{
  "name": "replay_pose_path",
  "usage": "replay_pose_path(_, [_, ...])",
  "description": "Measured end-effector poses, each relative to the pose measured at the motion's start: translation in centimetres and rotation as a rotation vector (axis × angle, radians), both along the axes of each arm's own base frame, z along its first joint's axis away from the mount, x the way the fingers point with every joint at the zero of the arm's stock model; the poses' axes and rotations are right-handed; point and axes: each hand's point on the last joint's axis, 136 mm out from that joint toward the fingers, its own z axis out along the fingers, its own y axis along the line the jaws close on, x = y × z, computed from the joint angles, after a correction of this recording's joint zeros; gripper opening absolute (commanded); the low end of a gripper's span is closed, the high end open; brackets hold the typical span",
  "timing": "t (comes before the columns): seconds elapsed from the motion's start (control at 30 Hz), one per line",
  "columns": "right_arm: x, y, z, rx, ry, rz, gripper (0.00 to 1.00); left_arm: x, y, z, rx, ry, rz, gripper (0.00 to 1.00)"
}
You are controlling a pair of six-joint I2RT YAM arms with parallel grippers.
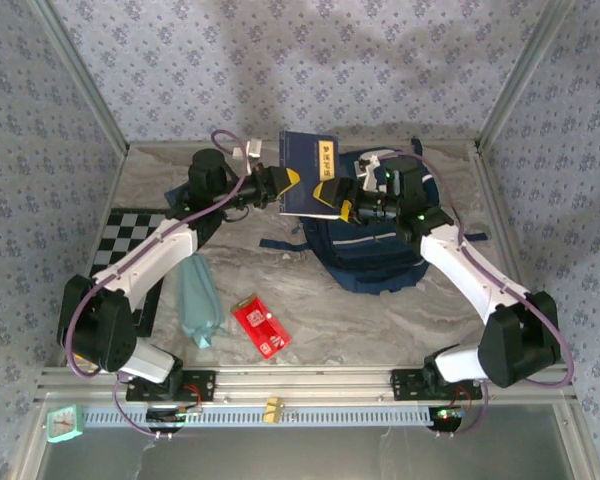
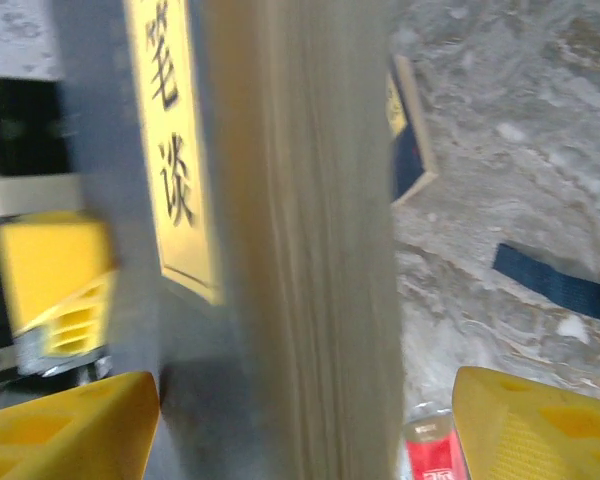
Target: Pack books, pencil case, and school supplies into a backpack
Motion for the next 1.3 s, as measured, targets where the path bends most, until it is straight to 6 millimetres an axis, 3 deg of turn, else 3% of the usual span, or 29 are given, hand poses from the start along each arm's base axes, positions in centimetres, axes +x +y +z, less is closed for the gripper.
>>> replay_pose_path(0.2, [-1.0, -1.2, 3.0, 0.094, -0.056, -0.016, 0.72, 0.5, 0.0, -0.8, 0.025, -0.002, 0.012, 0.0])
replay_pose_path(0.37, [-1.4, -1.4, 3.8, 0.127, -0.064, -0.007, 0.63, 0.4, 0.0, -1.2, 0.043, -0.012, 0.009, 0.0])
replay_pose_path(0.53, [-1.3, -1.5, 3.4, 0.13, -0.049, -0.01, 0.44, 0.5, 0.0, -1.6, 0.056, -0.014, 0.011, 0.0])
replay_pose_path(0.8, [-0.9, -1.8, 1.2, 0.076, -0.008, -0.012, 0.01, 0.6, -0.2, -2.2, 0.084, -0.02, 0.016, 0.0])
replay_pose_path(0.87, [-0.9, -2.0, 0.7, 0.056, -0.001, -0.013, 0.0, 0.4, -0.3, -2.4, 0.091, -0.021, 0.012, 0.06])
replay_pose_path(0.97, [-1.2, -2.6, 0.2, 0.026, 0.007, -0.016, 0.0, 0.1, -0.6, -2.8, 0.111, -0.027, 0.001, 0.33])
replay_pose_path(1.03, [-1.3, -3.5, 0.1, 0.003, 0.005, -0.034, 0.0, -0.2, -0.7, -3.2, 0.136, -0.035, -0.011, 0.43])
replay_pose_path(1.2, [-1.8, -7.5, 0.2, -0.103, -0.001, -0.153, 0.0, -0.1, -0.6, -5.1, 0.359, -0.166, 0.026, 0.52])
replay_pose_path(1.3, [-2.5, -10.1, -0.1, -0.159, 0.012, -0.225, 0.0, -1.8, -1.9, -6.7, 0.533, -0.296, -0.026, 0.56])
